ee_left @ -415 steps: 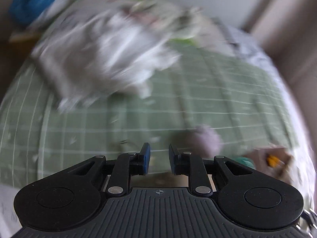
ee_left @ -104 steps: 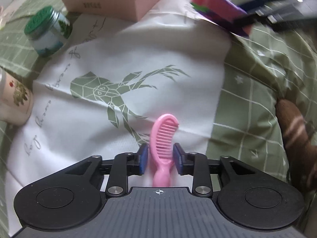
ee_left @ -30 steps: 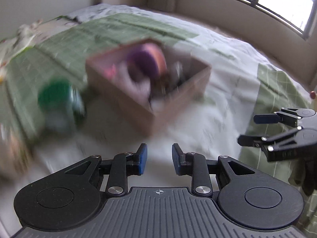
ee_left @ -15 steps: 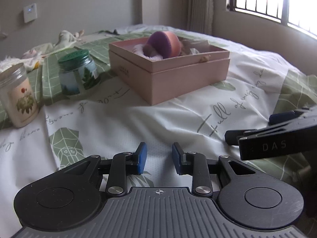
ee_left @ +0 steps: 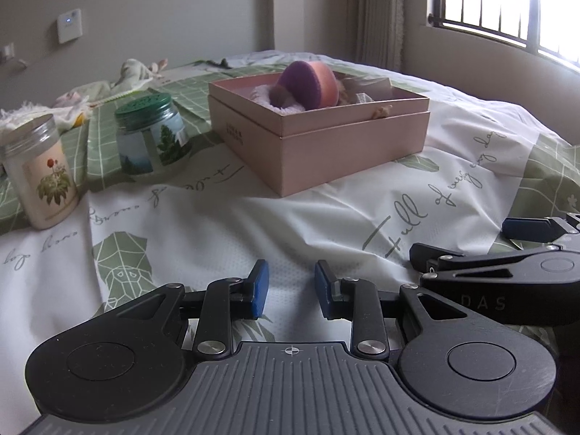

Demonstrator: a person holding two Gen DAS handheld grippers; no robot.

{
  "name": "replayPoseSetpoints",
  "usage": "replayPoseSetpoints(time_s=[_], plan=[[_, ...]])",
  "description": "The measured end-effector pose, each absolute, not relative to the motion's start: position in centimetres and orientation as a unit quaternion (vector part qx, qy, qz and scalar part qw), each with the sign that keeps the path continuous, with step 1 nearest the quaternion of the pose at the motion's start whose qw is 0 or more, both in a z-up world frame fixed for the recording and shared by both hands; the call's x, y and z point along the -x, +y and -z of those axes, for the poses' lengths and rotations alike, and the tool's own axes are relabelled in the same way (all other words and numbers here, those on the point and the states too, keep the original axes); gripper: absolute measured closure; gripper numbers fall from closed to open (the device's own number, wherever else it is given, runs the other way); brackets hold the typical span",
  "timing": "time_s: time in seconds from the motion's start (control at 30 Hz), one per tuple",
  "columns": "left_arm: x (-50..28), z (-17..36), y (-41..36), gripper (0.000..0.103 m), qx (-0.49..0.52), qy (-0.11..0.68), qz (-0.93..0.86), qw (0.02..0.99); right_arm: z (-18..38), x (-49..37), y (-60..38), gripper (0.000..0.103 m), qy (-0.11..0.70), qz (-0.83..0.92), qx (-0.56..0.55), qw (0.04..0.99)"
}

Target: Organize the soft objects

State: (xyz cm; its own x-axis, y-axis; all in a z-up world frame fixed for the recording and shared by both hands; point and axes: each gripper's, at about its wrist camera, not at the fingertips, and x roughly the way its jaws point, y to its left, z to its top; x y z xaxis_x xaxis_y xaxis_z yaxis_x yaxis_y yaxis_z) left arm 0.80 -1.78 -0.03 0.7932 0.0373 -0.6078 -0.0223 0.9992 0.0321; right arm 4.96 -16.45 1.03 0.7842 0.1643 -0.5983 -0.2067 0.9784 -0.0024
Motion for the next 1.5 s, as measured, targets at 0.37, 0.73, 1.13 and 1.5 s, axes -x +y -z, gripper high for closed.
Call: replayPoseSetpoints(time_s=[0.37,0.73,1.13,1.5], plan=[[-0.7,0.09,-1.79,0.072,-0.019,0.32,-0.014,0.947,-0.89,-4.79,-16.56,0.0,0.308,-0.098,0.032,0.946],[-0.72,0.07,-1.79,0.072,-0.017,0.321,-0.014,0.947,-0.9,-4.78,-16.5,0.0,0.308,-0.098,0.032,0.946],[-0.72,0.05,-1.73,0.072,-0.01,0.321,-0.016,0.947,-0.89,-4.77,-16.51,0.0,0.307,-0.098,0.032,0.946],[-0.73,0.03,-1.77,0.072,-0.009,0.322,-0.017,0.947,-0.87,-4.77,-16.52,0.0,0.307,-0.098,0.031,0.946]])
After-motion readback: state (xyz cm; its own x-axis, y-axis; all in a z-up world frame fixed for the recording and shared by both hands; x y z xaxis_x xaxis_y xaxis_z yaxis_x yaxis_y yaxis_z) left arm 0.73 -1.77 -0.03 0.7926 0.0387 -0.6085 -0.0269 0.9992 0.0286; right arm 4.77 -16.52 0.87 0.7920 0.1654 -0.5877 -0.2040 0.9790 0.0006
